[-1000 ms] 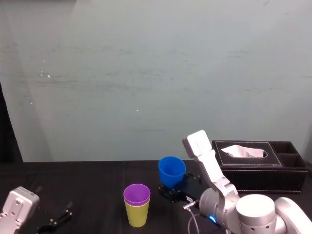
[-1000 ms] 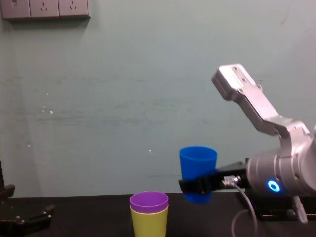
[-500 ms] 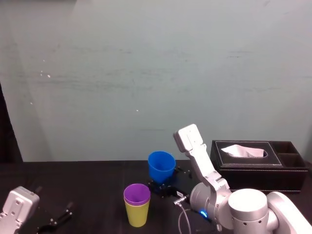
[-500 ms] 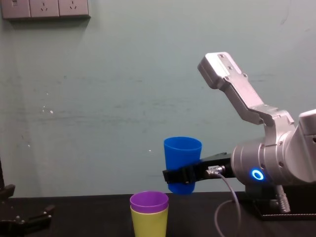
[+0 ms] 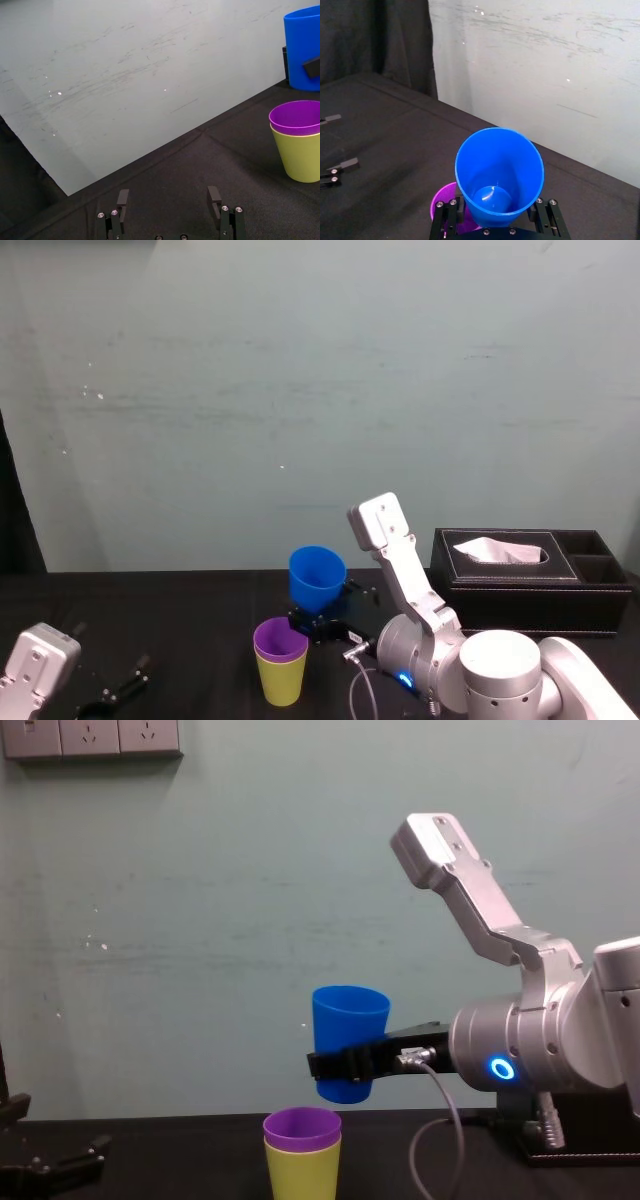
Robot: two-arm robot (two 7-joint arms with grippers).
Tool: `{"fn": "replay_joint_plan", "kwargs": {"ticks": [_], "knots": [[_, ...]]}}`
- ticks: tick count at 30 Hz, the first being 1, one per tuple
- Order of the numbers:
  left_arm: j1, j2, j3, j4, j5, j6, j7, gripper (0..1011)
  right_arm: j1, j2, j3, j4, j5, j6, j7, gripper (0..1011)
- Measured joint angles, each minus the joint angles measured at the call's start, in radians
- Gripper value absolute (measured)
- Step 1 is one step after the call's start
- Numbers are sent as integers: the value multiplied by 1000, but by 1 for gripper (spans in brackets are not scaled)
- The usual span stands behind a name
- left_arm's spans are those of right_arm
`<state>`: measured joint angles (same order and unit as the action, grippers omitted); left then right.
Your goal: Stack the three plastic cups sequentially using one hand.
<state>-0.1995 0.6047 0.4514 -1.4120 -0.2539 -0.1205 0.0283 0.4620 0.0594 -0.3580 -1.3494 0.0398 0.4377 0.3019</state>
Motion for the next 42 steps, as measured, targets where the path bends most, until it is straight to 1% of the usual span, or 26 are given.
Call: {"fn": "replay_joint_plan", "kwargs": {"ticks": [12,19,30,42], "knots": [[0,0,0,0,0,0,0,1000,12,-7,-41,6,15,13,13,689],[0,0,0,0,0,0,0,1000,17,-7,-57,13,16,12,13,689],[0,0,0,0,0,0,0,1000,30,-2,-71,33,14,9,12,689],[0,0,0,0,0,0,0,1000,48,-6,-79,64,12,20,15,689]]}}
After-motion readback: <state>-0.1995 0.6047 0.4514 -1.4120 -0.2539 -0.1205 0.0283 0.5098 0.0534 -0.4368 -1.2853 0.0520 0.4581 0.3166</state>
